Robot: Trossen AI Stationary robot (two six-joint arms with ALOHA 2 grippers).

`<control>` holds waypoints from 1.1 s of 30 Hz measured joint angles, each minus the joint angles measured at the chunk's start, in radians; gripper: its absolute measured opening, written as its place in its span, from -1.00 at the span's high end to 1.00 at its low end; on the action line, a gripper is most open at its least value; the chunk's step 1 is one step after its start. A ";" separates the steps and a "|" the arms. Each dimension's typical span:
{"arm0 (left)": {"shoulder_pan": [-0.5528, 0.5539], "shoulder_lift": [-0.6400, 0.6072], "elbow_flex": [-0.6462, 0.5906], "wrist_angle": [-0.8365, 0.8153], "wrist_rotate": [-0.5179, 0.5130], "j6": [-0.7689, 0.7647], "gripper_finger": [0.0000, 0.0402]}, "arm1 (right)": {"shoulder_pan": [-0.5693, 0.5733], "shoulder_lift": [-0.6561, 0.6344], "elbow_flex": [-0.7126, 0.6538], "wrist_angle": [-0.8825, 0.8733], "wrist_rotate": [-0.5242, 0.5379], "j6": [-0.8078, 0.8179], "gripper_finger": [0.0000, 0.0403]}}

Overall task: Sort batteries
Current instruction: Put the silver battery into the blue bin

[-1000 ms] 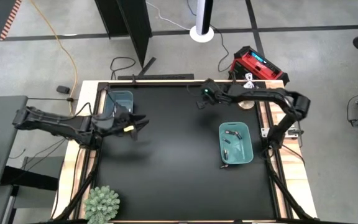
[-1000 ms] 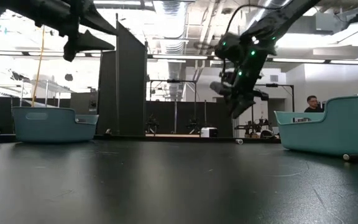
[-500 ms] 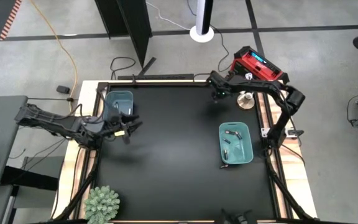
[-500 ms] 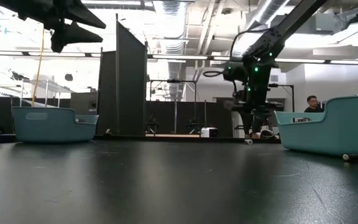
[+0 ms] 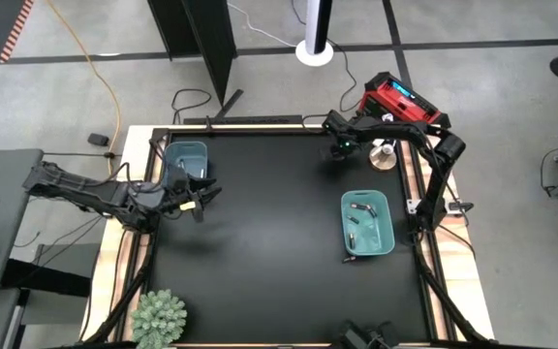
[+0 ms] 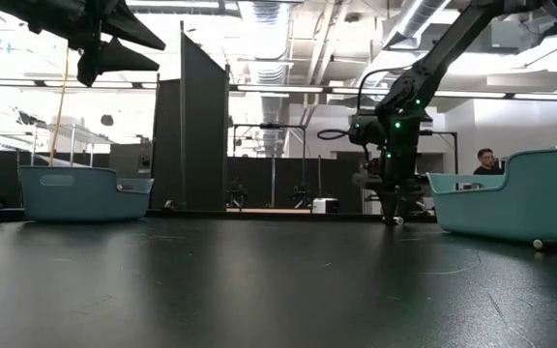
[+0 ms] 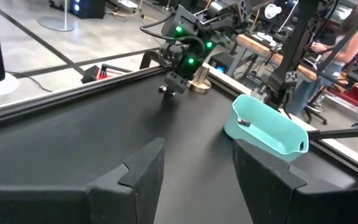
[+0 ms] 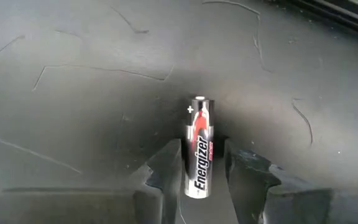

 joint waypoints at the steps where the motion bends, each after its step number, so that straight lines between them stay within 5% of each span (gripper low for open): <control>1: 0.000 0.000 0.000 0.000 0.000 -0.001 0.08 | 0.003 0.000 0.000 0.002 0.000 -0.007 0.36; 12: 0.000 0.000 0.000 -0.001 -0.007 -0.001 0.08 | 0.061 -0.003 -0.001 0.007 0.018 -0.053 0.75; 21: 0.000 0.000 0.000 -0.022 -0.008 -0.013 0.08 | 0.174 -0.001 -0.003 0.065 0.003 -0.089 0.78; 33: 0.000 0.000 0.000 -0.029 -0.024 -0.033 0.08 | 0.393 0.004 -0.005 0.433 -0.122 -0.143 0.79</control>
